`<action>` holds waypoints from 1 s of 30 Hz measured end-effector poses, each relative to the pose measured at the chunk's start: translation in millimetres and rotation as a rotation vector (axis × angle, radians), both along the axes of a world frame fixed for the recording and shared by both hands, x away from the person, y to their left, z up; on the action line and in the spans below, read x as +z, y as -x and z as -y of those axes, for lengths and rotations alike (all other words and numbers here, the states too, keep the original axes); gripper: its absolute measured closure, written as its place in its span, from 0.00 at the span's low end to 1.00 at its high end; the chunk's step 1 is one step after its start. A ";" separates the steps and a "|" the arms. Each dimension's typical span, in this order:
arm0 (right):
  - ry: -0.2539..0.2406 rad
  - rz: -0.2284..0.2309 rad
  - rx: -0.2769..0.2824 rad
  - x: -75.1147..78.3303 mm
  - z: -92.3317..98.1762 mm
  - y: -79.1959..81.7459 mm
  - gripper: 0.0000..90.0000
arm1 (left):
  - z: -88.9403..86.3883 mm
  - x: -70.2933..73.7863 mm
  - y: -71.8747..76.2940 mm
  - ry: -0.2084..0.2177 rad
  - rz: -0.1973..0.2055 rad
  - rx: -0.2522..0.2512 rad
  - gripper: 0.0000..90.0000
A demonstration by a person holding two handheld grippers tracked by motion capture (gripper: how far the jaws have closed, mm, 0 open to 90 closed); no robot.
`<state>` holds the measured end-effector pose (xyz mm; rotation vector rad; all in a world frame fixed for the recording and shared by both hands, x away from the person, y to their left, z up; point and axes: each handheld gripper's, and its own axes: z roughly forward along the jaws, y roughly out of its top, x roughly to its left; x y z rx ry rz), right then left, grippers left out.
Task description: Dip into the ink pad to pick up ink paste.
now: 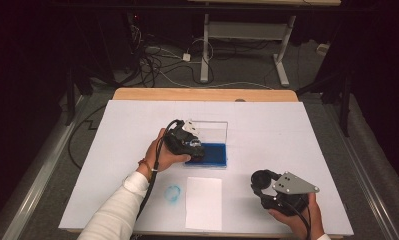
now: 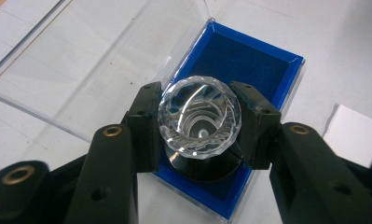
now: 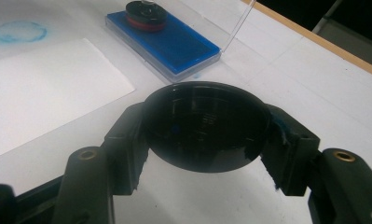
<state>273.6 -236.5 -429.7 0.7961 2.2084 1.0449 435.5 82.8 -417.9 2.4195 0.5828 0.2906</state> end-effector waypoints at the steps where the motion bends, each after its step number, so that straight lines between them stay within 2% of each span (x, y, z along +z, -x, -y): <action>1: 0.001 -0.001 0.001 -0.1 -0.1 -0.1 0.43 | 0.0 -0.4 -0.1 0.004 0.000 -0.001 0.61; 10: 0.003 -0.004 0.004 -0.2 -0.1 0.1 0.43 | -2.6 -4.3 1.3 0.031 -0.009 -0.006 0.61; 17: 0.005 -0.004 0.007 -0.2 -1.3 0.7 0.43 | -4.0 -8.7 5.0 0.060 0.007 0.000 0.61; 25: 0.008 -0.007 0.009 -0.4 -1.7 1.0 0.43 | -6.4 -10.5 2.4 0.089 -0.016 0.012 0.61; 30: 0.005 -0.009 0.010 -0.8 -1.3 0.3 0.43 | -5.1 -9.5 4.8 0.074 -0.018 0.012 0.61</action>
